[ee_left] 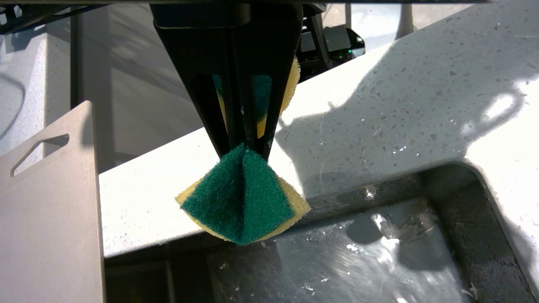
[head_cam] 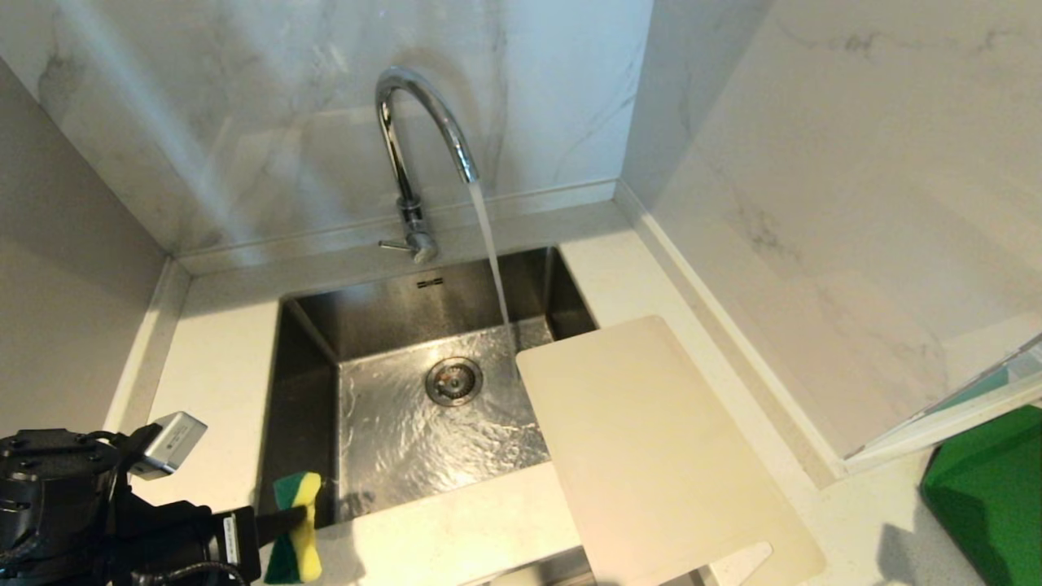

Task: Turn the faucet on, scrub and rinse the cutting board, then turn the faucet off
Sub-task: Put down the cleaning cloth

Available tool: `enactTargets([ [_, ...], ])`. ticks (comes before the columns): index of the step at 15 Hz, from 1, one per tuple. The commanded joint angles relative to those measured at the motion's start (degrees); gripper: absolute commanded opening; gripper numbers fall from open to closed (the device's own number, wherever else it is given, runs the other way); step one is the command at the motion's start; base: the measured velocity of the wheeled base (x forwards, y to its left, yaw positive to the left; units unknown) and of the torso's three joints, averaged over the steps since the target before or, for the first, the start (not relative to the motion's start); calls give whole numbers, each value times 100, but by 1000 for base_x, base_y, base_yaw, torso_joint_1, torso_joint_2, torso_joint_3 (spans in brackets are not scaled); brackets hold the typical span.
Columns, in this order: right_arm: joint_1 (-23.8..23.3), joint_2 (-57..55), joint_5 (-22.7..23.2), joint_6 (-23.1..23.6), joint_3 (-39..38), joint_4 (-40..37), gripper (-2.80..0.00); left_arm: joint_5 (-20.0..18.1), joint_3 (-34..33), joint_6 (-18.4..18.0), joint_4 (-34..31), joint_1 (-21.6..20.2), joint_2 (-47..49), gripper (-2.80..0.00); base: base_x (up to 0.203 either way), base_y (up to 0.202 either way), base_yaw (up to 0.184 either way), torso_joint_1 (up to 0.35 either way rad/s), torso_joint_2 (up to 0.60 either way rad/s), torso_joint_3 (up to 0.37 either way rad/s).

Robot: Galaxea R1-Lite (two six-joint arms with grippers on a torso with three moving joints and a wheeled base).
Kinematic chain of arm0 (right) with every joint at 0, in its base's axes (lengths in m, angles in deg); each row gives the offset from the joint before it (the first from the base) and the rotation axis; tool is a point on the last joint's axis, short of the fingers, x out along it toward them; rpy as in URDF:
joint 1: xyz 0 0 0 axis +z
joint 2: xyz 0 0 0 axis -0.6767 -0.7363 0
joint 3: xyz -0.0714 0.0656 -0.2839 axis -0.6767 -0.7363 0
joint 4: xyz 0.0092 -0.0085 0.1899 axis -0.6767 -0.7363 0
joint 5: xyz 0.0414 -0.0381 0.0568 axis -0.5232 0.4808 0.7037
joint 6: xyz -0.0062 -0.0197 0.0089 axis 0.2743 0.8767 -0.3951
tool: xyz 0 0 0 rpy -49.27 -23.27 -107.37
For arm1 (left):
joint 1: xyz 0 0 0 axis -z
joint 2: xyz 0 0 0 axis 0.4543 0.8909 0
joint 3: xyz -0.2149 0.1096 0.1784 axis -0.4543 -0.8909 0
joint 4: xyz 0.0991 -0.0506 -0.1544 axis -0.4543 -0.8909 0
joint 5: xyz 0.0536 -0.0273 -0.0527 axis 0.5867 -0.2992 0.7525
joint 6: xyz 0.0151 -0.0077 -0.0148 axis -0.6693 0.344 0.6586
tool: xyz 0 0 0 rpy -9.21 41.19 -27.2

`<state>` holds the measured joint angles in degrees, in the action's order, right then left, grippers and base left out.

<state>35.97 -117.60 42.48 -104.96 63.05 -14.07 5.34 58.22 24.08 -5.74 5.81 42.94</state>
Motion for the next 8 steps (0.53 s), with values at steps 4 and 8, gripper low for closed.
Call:
enactTargets([
  [4, -25, 1260, -1185, 311, -554, -250, -280, -30, -1, 5, 20, -234, 21, -280, 0, 0, 0, 0, 0, 0],
  [8, -237, 1938, -1388, 367, -1183, -491, -280, -37, 0, -4, 20, -233, 20, -280, 0, 0, 0, 0, 0, 0],
])
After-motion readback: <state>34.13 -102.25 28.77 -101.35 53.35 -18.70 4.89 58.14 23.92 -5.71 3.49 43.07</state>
